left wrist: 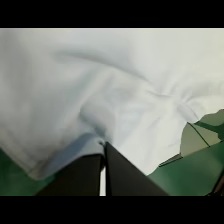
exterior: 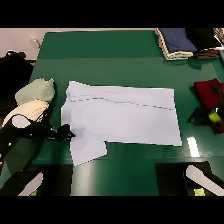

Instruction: Fold the shirts.

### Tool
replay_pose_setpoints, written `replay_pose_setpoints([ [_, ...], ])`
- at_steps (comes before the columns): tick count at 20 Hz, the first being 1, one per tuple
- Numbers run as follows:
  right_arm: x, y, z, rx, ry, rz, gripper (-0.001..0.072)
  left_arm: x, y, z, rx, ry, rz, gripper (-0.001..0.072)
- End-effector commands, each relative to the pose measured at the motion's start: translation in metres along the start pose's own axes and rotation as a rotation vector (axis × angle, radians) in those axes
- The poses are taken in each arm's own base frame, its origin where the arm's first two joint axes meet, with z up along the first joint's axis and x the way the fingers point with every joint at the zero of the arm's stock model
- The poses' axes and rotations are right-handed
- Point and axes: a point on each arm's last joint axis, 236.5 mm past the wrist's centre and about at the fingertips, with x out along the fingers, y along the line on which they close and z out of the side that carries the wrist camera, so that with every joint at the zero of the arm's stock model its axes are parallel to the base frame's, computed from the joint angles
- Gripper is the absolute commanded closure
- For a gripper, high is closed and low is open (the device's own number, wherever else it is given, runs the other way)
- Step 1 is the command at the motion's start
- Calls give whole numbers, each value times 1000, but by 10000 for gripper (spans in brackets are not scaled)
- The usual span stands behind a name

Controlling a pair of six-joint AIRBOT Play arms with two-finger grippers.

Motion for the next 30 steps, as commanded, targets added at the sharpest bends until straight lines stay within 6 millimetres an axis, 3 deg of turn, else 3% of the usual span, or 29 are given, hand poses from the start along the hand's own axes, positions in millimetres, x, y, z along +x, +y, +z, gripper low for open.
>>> replay_pose_setpoints([
  [1, 59, -27, -54, 204, 146, 98, 281, -3, -4, 1, 31, 3, -8, 685],
  [5, 90, -2, -57, 235, 187, 215, 292, -3, -4, 0, 32, 5, -7, 684],
  [8, 99, 8, -54, 163, 200, 188, 455, -4, -5, -3, 34, 20, -8, 685],
  [9, 97, 12, -53, 129, 203, 177, 586, -6, -5, -4, 43, 31, -2, 687],
  [11, 85, 16, -48, 43, 191, 129, 694, -14, -1, -7, 82, 57, 38, 687],
  [15, 33, 7, -50, -127, 138, -55, 695, -49, 1, -29, 132, 23, 118, 688],
  [19, -19, -10, -63, -178, 42, -229, 695, -80, -9, -86, 141, 69, 113, 687],
  [21, -39, -10, -58, -167, -46, -265, 695, -88, -14, -89, 163, 46, 111, 687],
  [25, -53, 19, -23, -223, -120, -213, 695, -89, -28, -34, 206, -68, 96, 687],
  [30, -36, 58, 49, -329, -97, -203, 696, -69, -31, 69, 226, -150, 114, 686],
])
